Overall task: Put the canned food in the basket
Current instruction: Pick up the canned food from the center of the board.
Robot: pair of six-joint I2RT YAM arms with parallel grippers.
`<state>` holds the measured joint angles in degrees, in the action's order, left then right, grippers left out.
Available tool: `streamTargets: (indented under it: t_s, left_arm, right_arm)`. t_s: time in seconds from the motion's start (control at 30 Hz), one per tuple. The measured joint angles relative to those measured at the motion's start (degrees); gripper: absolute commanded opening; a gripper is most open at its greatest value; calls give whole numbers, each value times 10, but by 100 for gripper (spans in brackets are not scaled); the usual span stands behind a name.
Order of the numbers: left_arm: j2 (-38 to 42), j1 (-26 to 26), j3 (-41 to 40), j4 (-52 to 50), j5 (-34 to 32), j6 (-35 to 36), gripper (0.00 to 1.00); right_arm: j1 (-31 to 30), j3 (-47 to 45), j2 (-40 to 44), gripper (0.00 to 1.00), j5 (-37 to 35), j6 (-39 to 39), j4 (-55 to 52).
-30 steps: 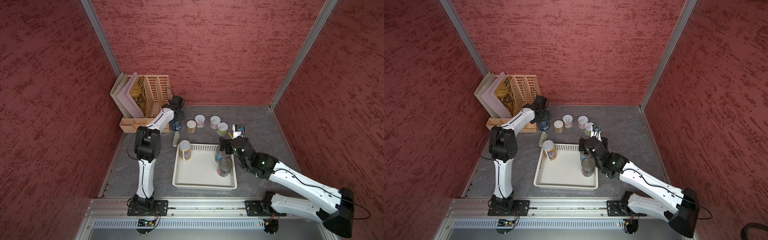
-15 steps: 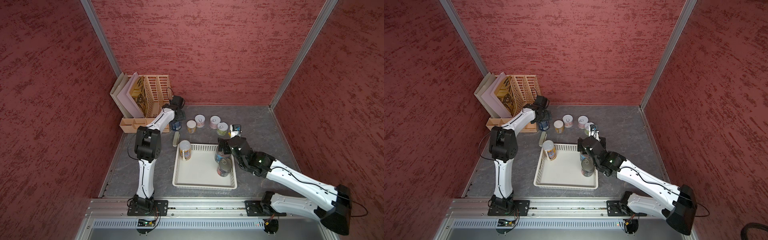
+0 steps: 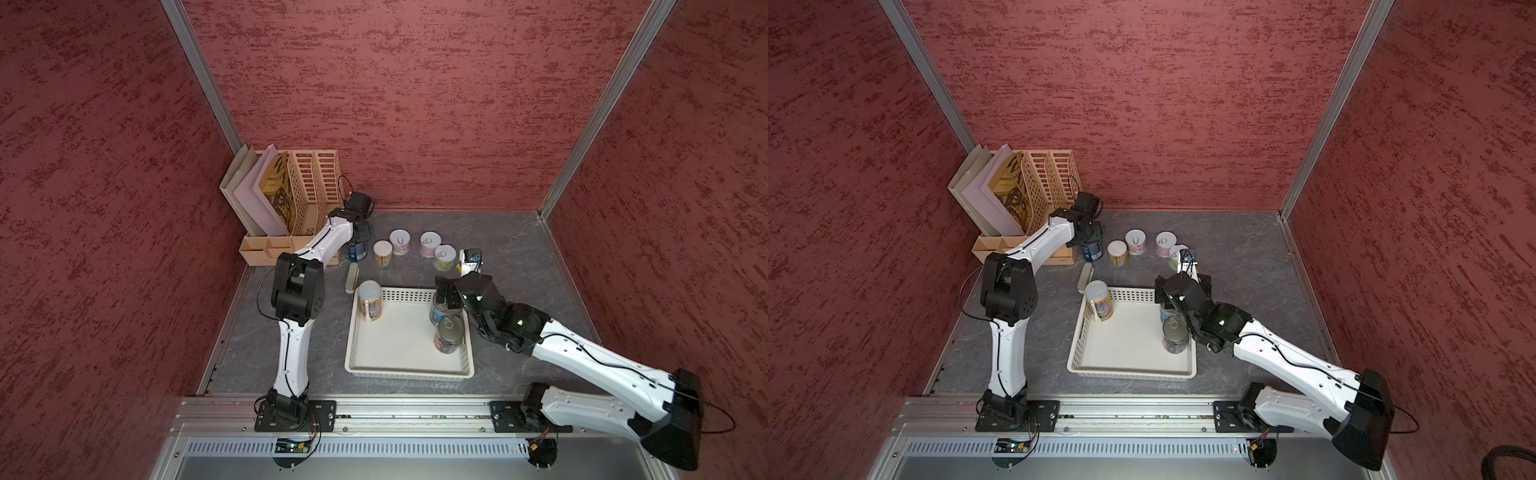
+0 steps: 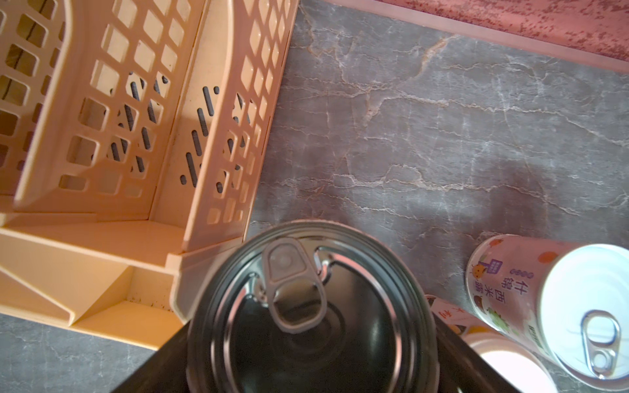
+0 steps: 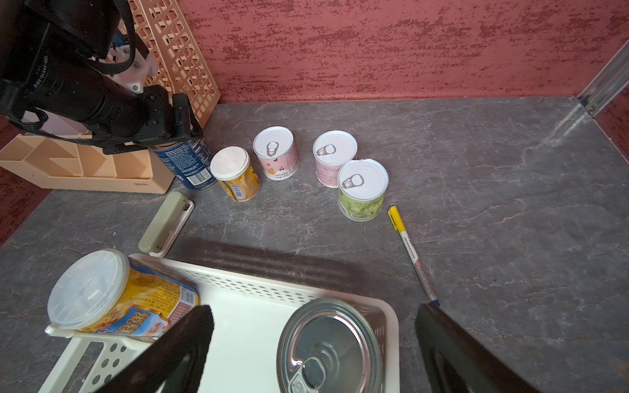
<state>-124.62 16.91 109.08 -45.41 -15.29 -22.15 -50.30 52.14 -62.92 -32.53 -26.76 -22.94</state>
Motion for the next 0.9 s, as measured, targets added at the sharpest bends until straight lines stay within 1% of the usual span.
streamTargets:
  t_s: [0.13,0.23,0.33,0.73,0.9]
  left_arm:
    - [0,0,0,0,1,0,77]
    - [0,-2,0,0,3,0,65]
    - [0,-2,0,0,4,1,60]
    - [2,-2,0,-1,10,2,54]
    - [11,-3,0,-17,28,1,53]
  right_arm:
    - [0,0,0,98,0,0,0]
    - [0,0,0,98,0,0,0]
    - [0,0,0,99,0,0,0]
    - [0,0,-5,98,4,0,0]
    - [0,0,-9,98,5,0,0]
